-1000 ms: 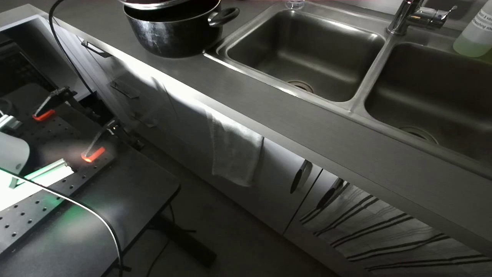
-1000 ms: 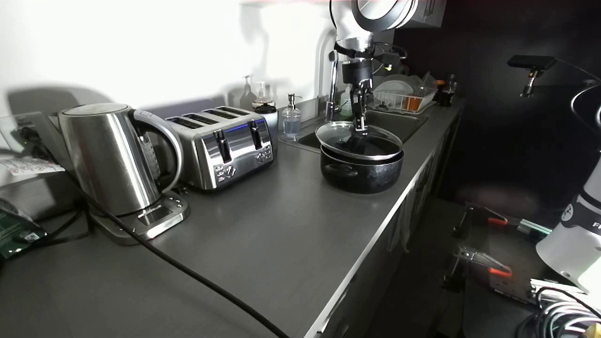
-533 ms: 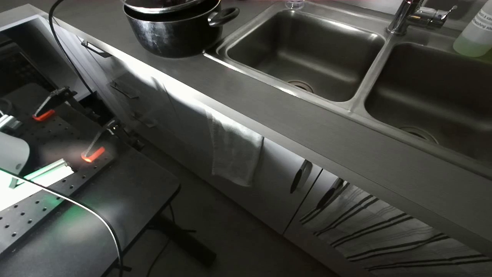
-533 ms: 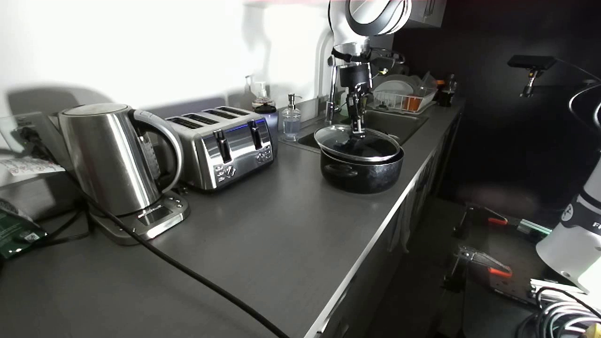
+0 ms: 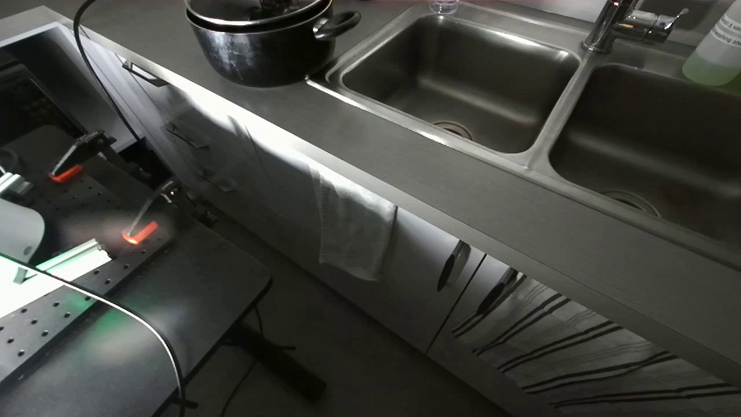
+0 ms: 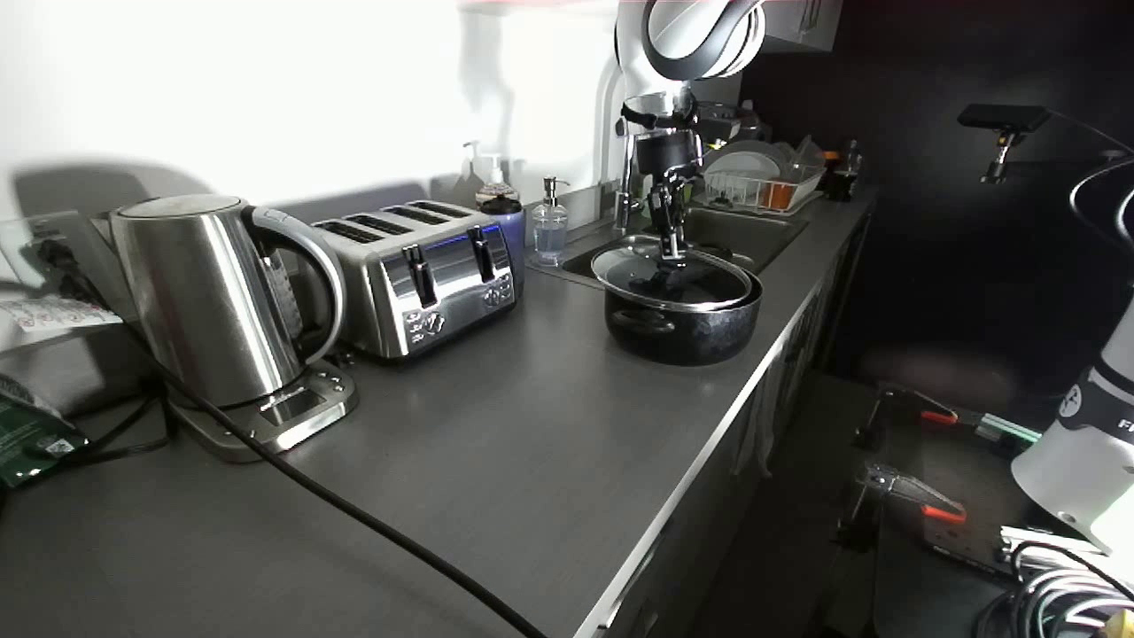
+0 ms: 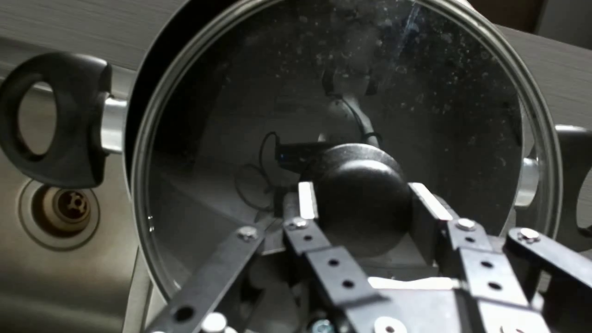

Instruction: Put the lid on the pot

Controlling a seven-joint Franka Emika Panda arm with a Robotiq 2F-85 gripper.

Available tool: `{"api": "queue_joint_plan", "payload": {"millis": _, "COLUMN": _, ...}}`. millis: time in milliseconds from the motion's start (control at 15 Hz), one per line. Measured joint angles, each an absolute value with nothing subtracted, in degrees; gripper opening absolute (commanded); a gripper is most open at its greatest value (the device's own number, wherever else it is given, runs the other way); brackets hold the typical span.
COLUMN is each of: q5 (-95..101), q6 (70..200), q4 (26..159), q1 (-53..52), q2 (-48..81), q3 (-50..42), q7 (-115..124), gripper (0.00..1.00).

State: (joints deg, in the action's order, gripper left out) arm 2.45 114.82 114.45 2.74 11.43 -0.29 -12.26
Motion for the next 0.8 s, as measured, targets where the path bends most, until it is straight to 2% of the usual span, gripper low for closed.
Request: {"api": "queue_joint_plan", "payload": {"millis": 800, "q5": 2.0, "q6": 113.1, "q4": 112.9, "q1": 3.4, "q2": 12.8, "q3": -0.4, "q7": -11.3, "gripper": 0.25}}
